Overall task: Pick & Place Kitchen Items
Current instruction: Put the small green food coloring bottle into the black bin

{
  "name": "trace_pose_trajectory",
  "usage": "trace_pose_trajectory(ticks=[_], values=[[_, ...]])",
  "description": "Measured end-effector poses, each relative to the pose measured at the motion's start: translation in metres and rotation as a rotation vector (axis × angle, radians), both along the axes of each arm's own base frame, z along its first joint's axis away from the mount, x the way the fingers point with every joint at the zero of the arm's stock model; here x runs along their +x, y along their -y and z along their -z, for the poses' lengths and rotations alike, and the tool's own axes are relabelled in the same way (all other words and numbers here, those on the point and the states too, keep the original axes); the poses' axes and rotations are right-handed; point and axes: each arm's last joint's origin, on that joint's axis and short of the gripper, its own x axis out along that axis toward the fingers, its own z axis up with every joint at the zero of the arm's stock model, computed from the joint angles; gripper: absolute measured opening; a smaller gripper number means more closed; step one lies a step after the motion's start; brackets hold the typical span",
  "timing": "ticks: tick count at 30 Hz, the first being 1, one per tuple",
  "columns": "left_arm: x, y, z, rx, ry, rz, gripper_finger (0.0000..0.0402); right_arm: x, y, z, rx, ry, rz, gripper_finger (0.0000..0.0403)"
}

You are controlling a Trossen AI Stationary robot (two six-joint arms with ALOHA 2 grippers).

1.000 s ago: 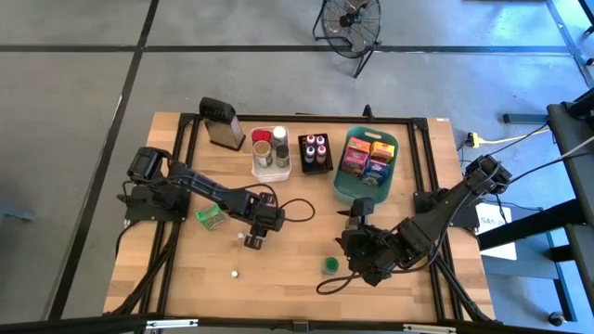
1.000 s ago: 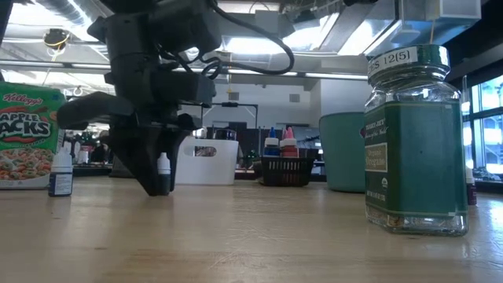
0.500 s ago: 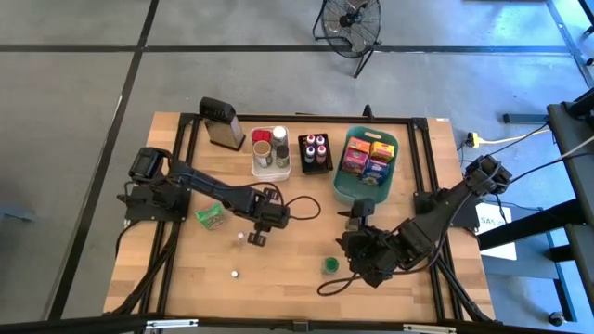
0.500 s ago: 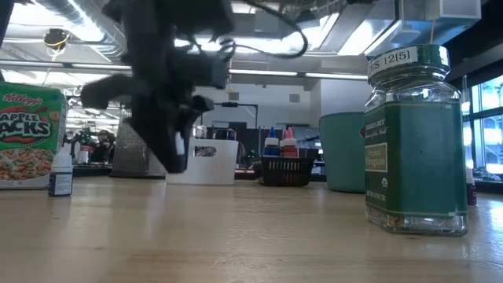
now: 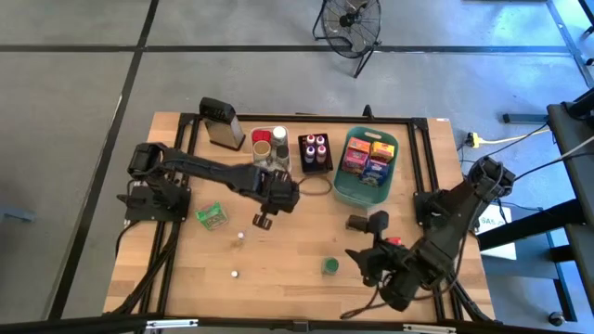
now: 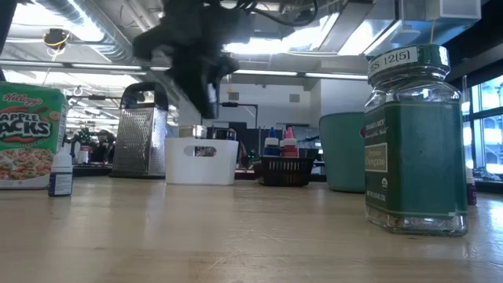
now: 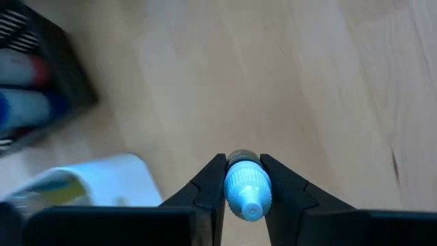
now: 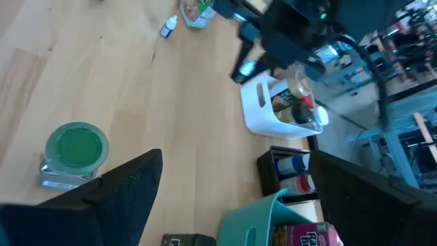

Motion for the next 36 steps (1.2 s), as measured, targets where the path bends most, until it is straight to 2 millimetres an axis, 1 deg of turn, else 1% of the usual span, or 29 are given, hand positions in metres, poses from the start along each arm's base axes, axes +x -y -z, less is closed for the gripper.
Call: trace_pose_trajectory(ticks=[5,12,14,16,18,20,24,26,29,36], values=[[0.01,-0.032,-0.026,-0.035,0.073,0.019,0.0066,-0.015,-0.006,0.001,-0.007,0.029,0.015,0.0369],[0.02,-0.074,-0.068,-0.018,0.228,0.021,0.0066,-0.022,-0.005,0.002,0.002,0.026,0.036,0.0369],[0.021,-0.084,-0.075,-0.033,0.27,0.026,0.0066,-0.023,-0.004,0.002,0.0,0.023,0.044,0.0369],[0.021,-0.093,-0.077,-0.049,0.302,0.041,0.0066,-0.024,-0.003,0.002,-0.004,0.019,0.052,0.0369],[0.025,-0.102,-0.075,-0.053,0.327,0.053,0.0066,-0.024,-0.002,0.002,-0.003,0.018,0.061,0.0369],[0.029,-0.111,-0.068,-0.052,0.321,0.046,0.0066,-0.025,-0.002,0.003,-0.007,0.014,0.063,0.0369],[0.044,-0.127,-0.043,-0.099,0.319,0.062,0.0066,-0.025,-0.001,0.003,-0.01,0.011,0.063,0.0369],[0.05,-0.133,-0.03,-0.119,0.307,0.075,0.0066,-0.025,-0.001,0.003,-0.01,0.009,0.063,0.0369],[0.059,-0.138,-0.018,-0.112,0.318,0.086,0.0066,-0.025,-0.001,0.003,-0.012,0.008,0.063,0.0369],[0.066,-0.157,0.011,-0.141,0.277,0.045,0.0066,-0.026,-0.001,0.003,-0.017,0.003,0.063,0.0369]])
